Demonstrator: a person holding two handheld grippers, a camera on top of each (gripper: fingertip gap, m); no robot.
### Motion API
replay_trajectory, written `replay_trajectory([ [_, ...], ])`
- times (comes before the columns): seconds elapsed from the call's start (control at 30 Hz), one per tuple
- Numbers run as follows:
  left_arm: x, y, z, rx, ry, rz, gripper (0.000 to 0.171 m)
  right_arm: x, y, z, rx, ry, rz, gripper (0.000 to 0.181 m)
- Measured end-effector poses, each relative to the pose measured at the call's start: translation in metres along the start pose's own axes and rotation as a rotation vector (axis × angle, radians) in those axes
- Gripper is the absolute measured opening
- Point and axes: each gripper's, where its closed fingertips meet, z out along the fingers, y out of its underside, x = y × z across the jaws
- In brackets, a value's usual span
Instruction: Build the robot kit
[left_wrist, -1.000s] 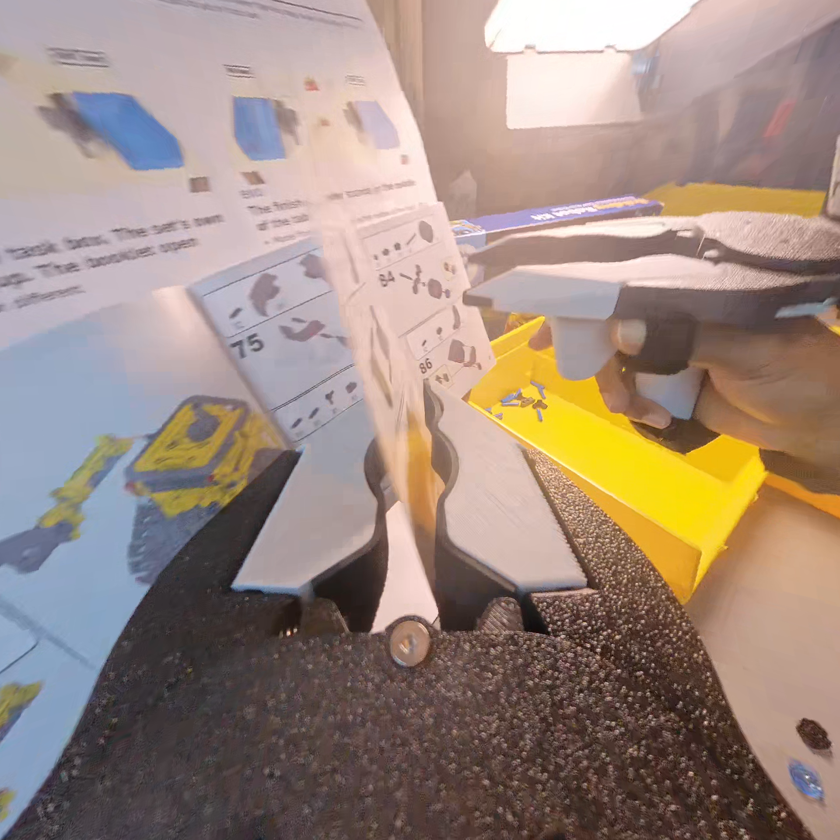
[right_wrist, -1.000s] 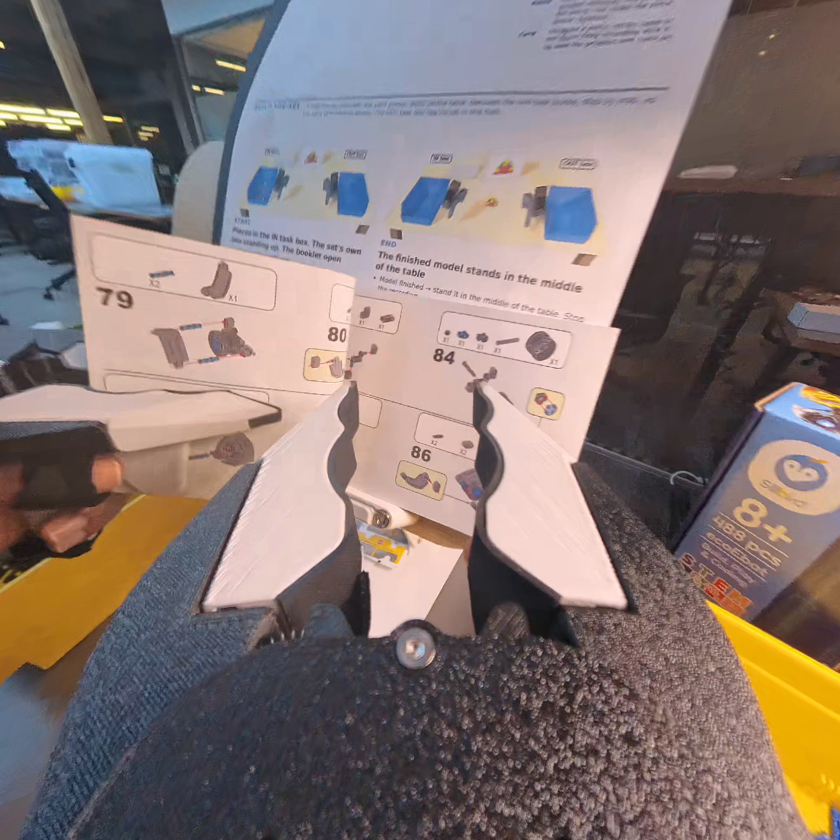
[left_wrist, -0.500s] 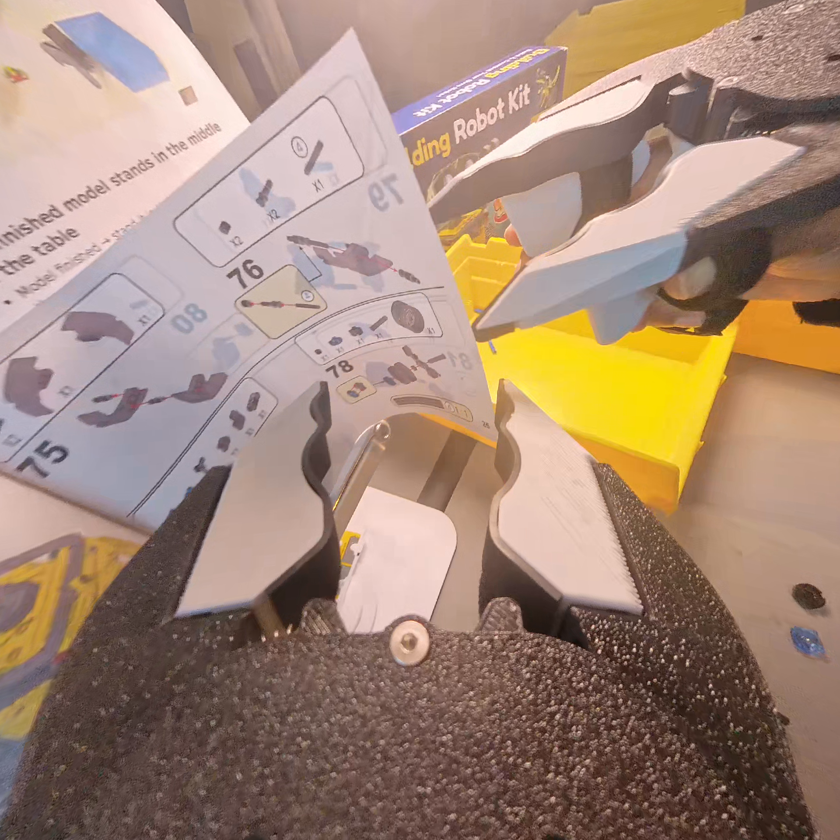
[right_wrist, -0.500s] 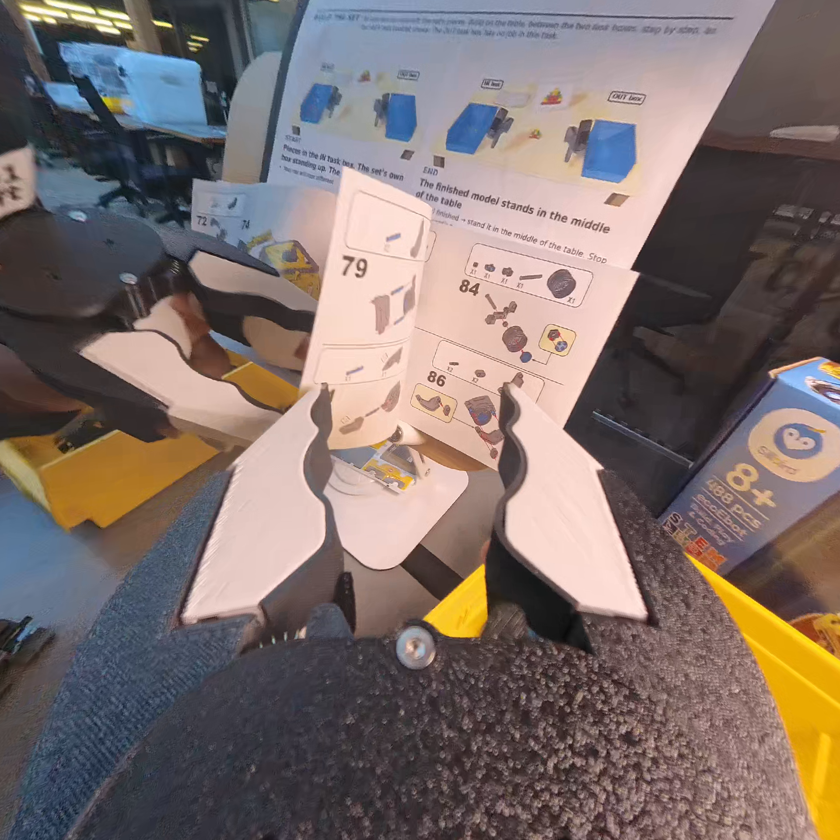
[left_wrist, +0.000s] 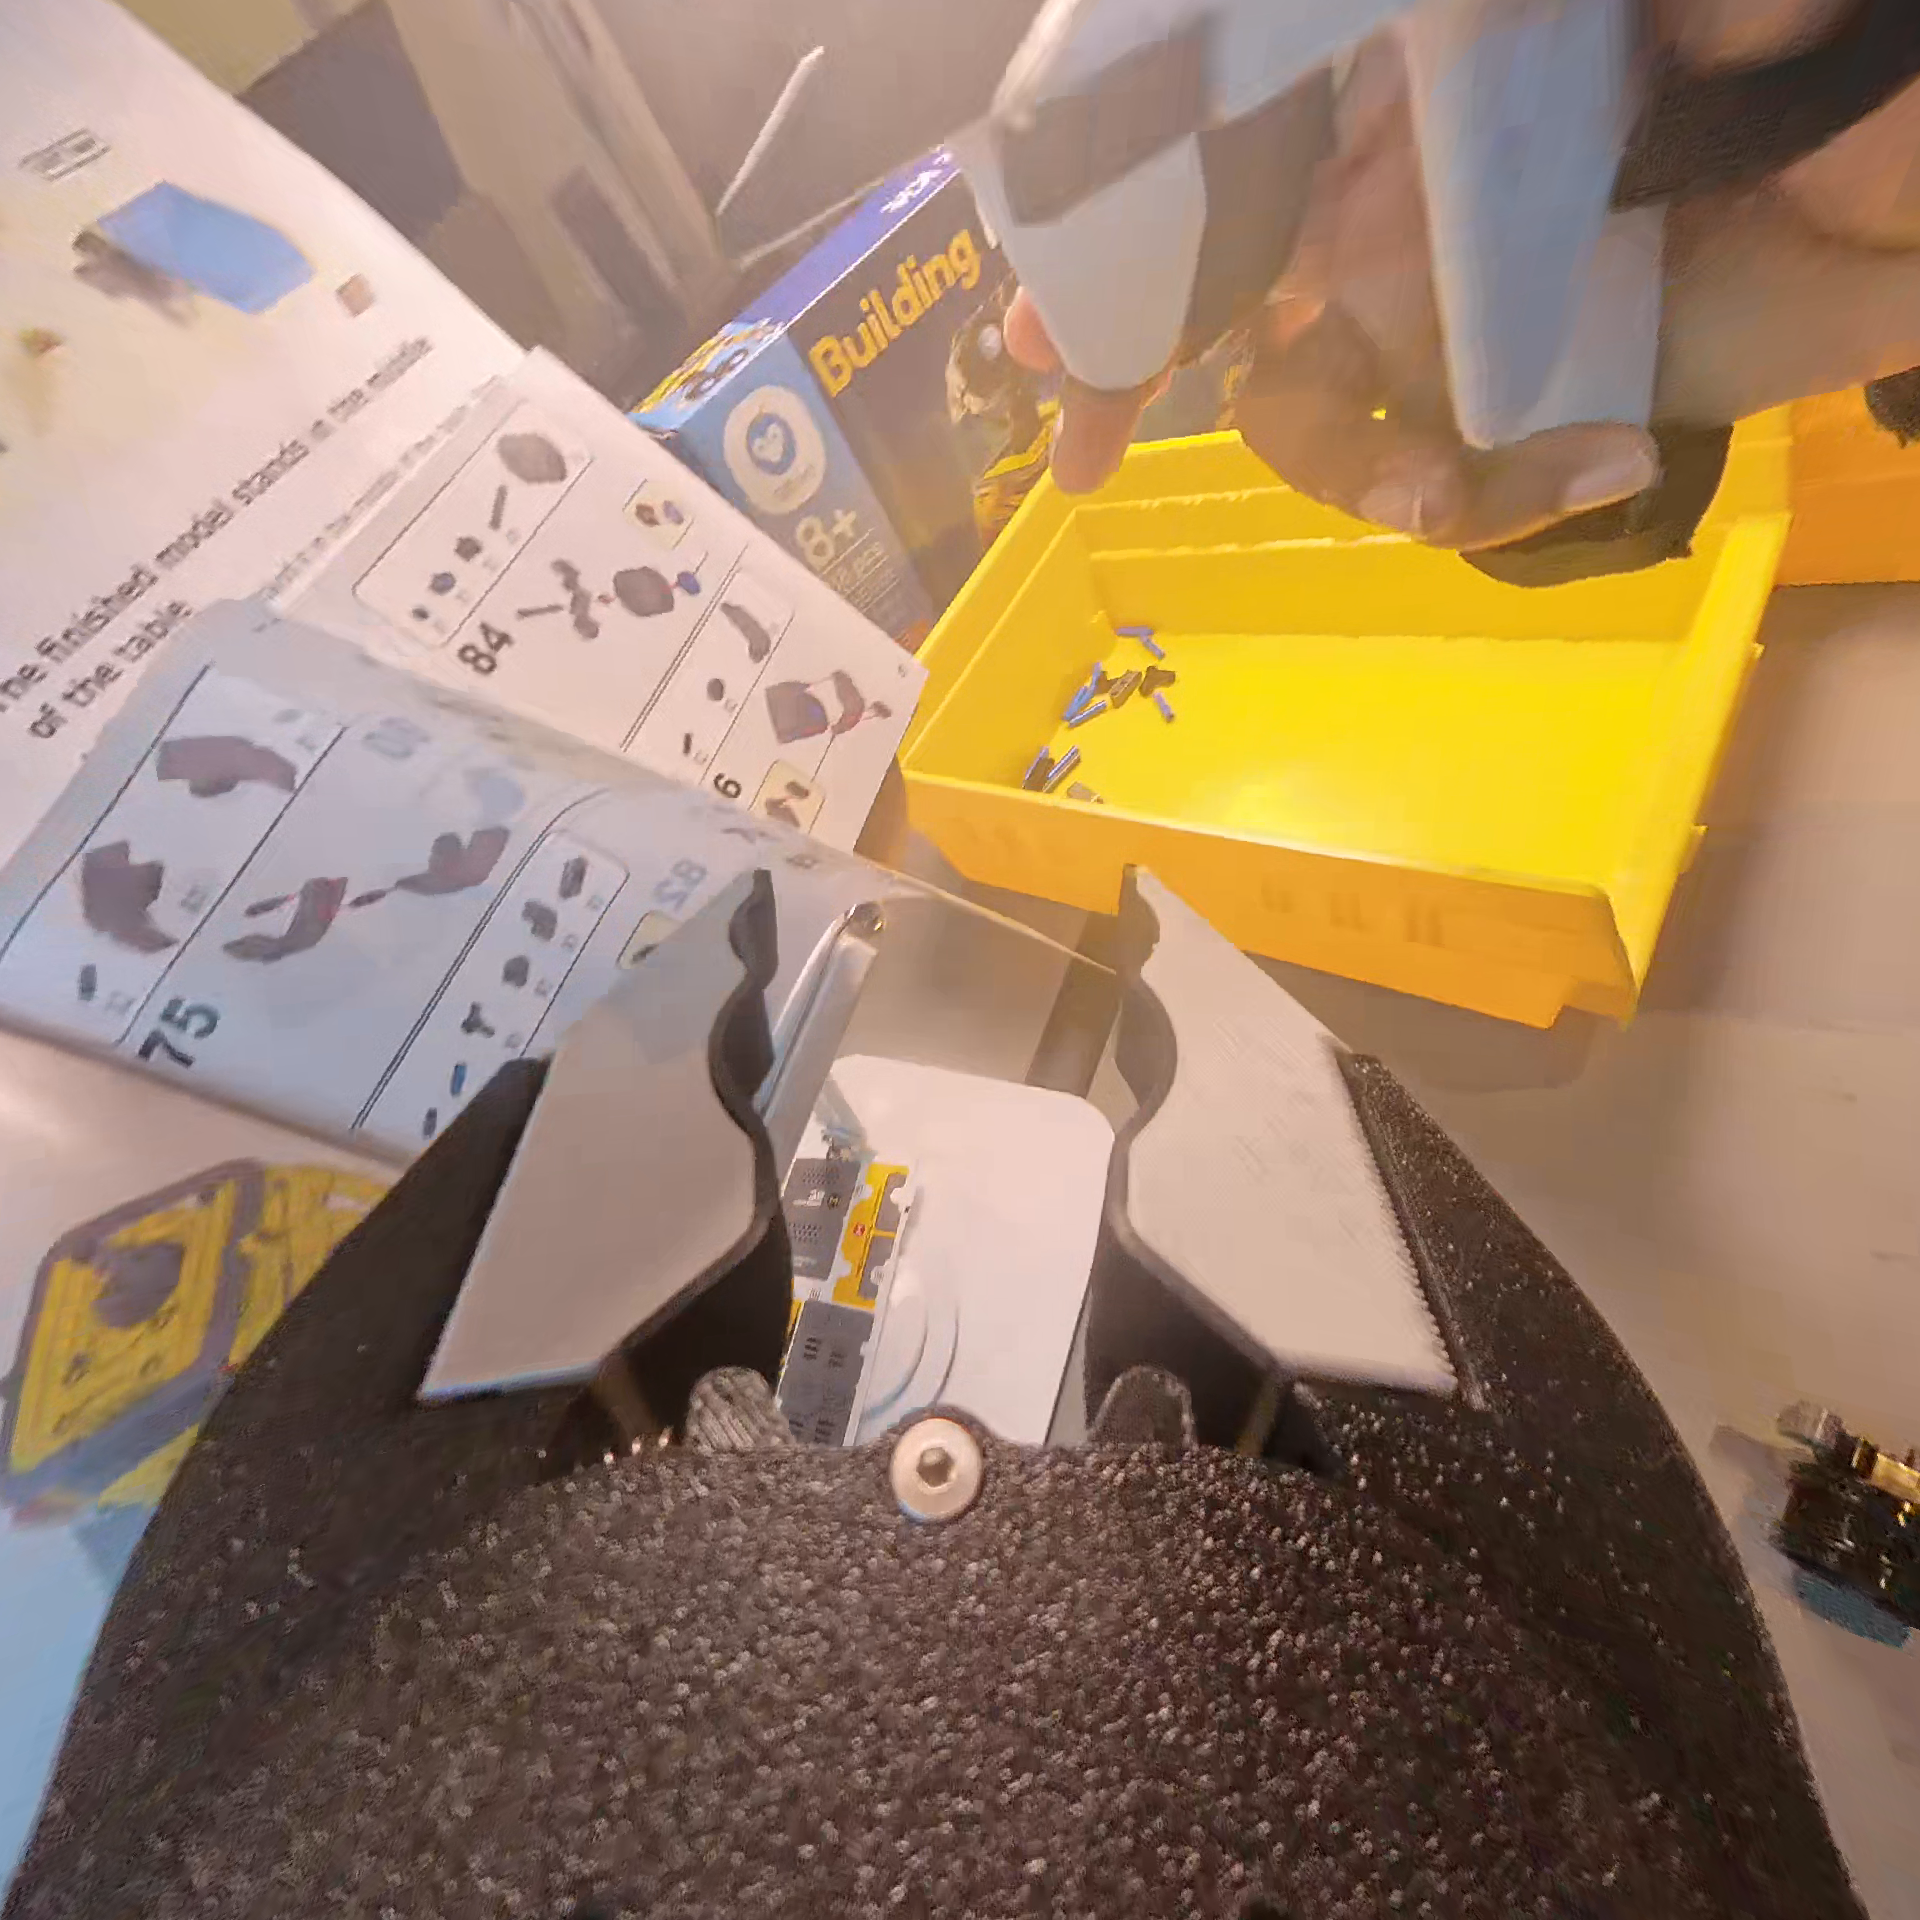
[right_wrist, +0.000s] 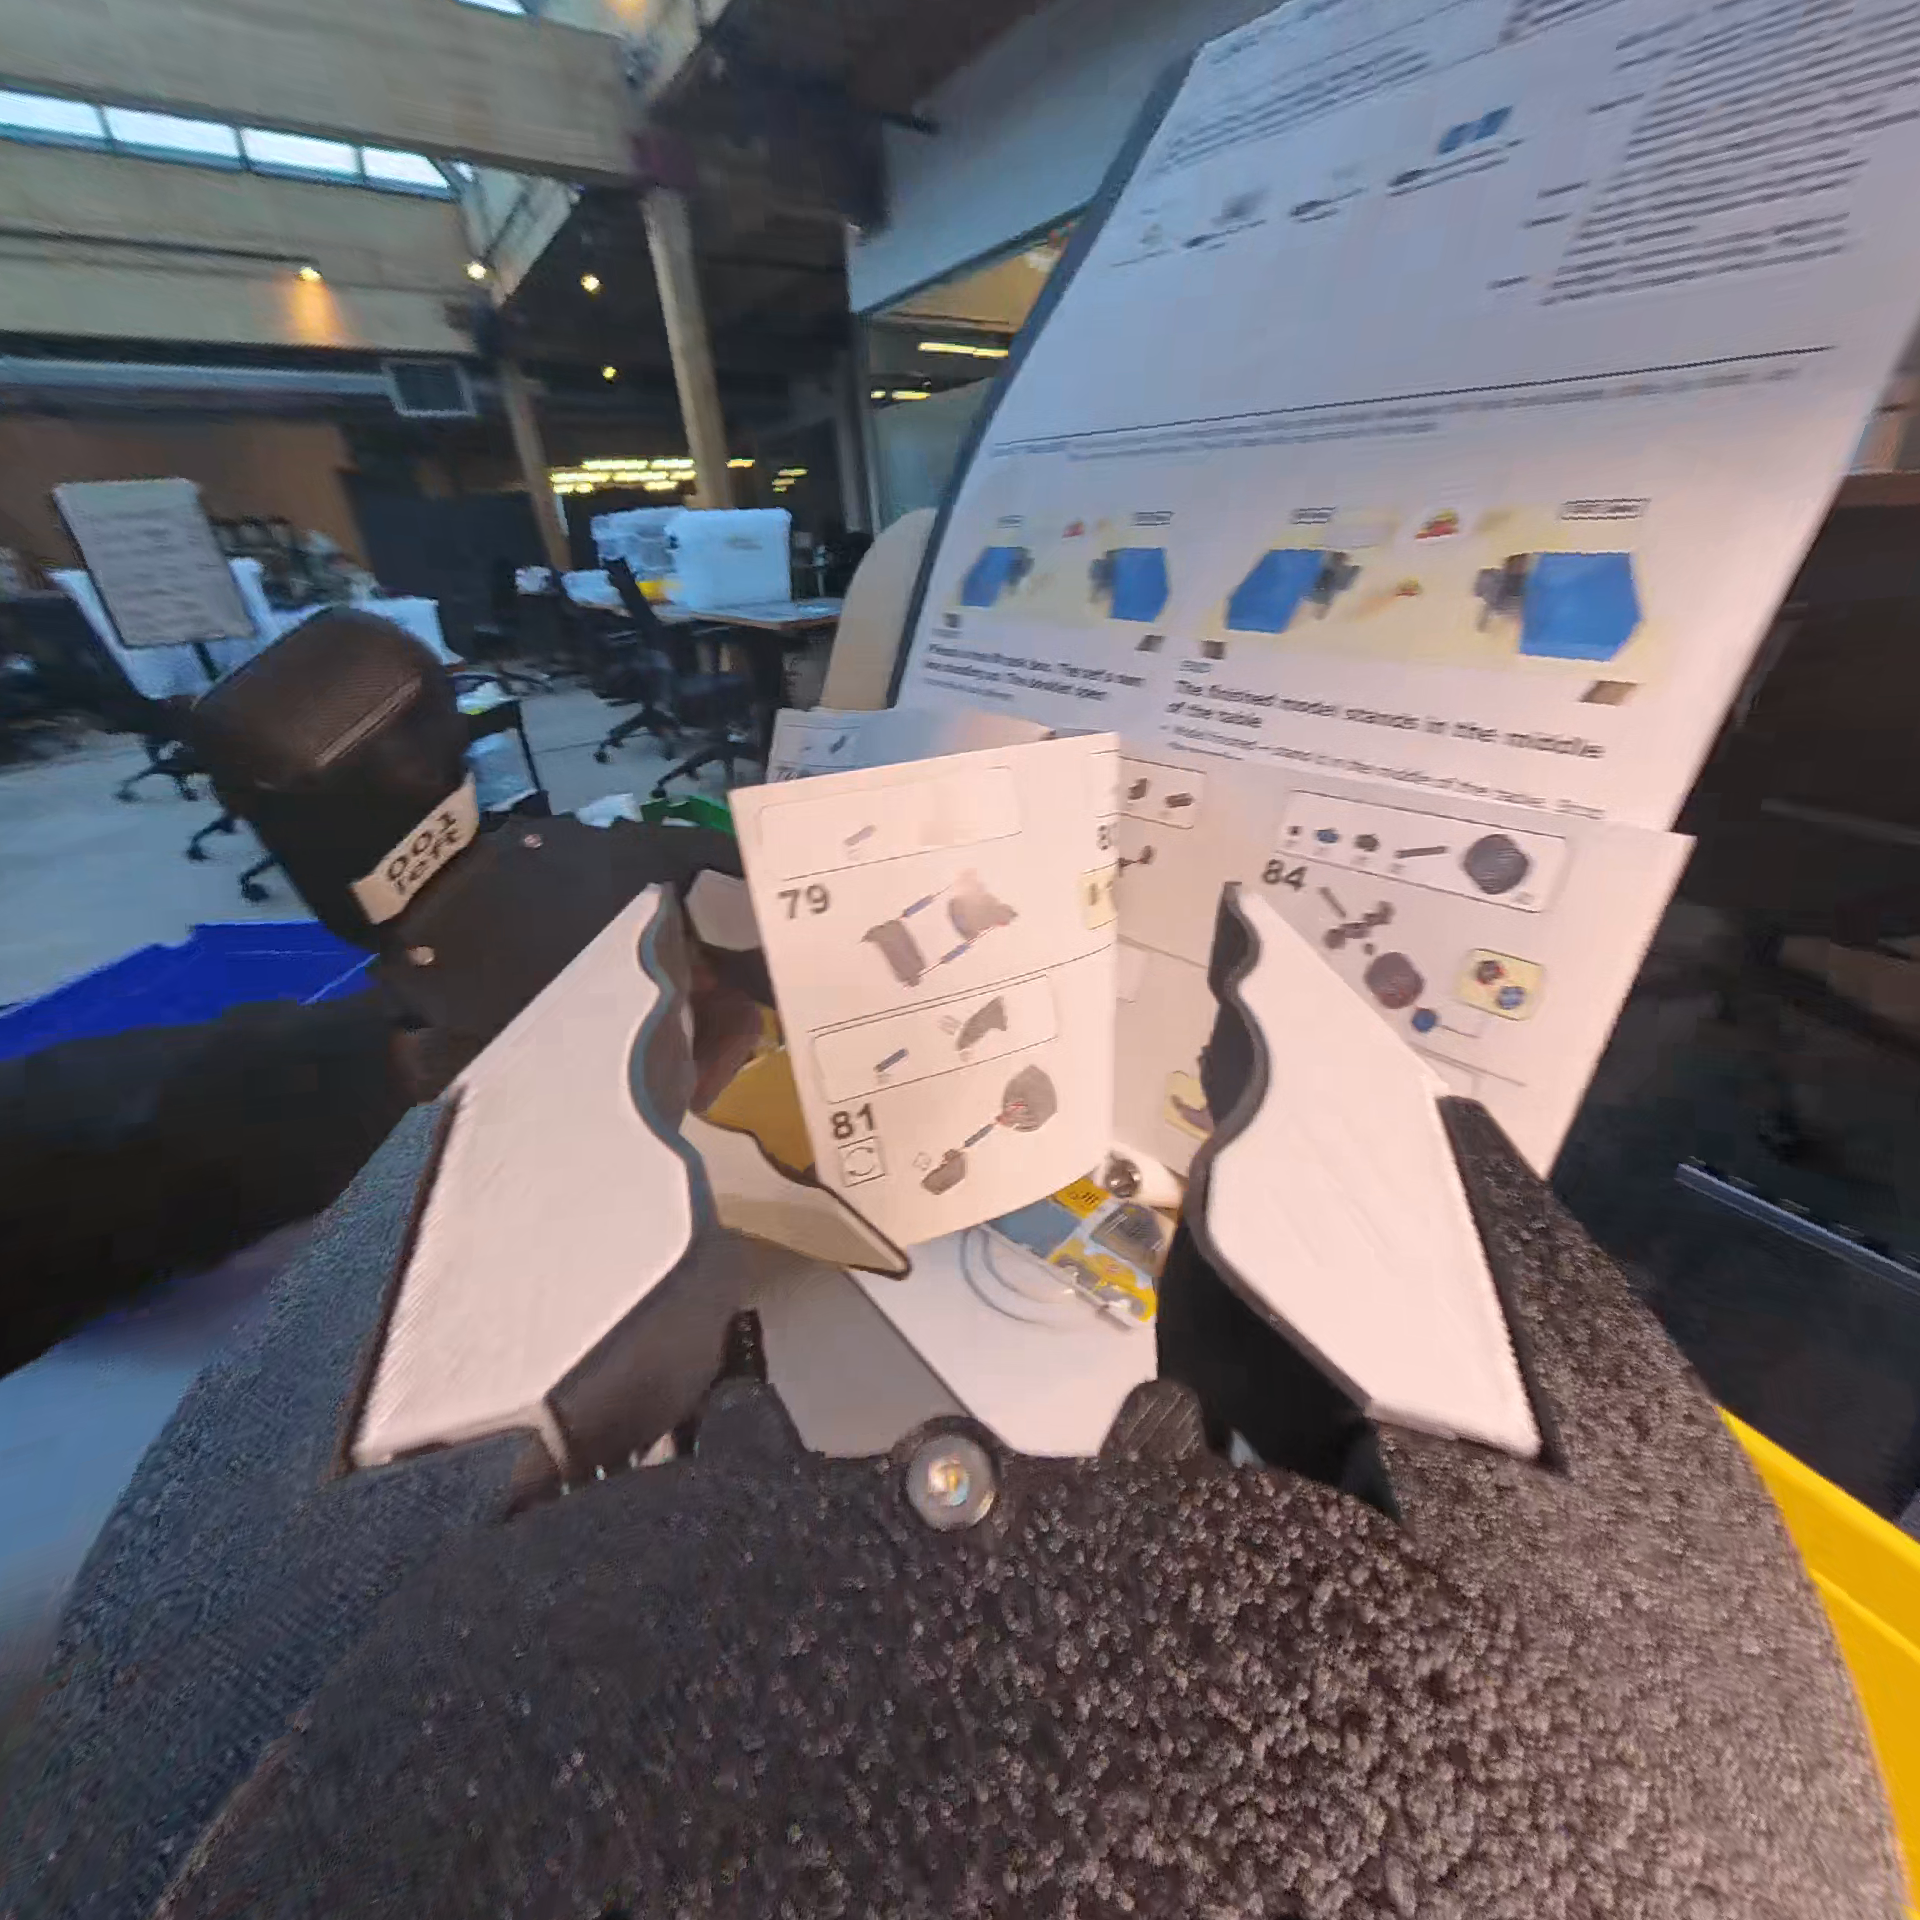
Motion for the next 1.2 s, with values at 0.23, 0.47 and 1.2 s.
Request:
replay_trajectory([
  [0.23,0.01,-0.001,0.011,-0.042,0.002,0.094,0.075,0.052,0.048,0.009,-0.269,0.294,-0.273,0.039],
  [0.47,-0.065,0.054,-0.027,-0.245,-0.354,0.013,0.05,0.141,0.065,-0.014,-0.389,0.598,-0.354,0.036],
  [1.2,-0.089,0.07,-0.045,-0.245,-0.416,0.139,0.022,0.092,0.108,0.009,-0.41,0.469,-0.414,0.016],
])
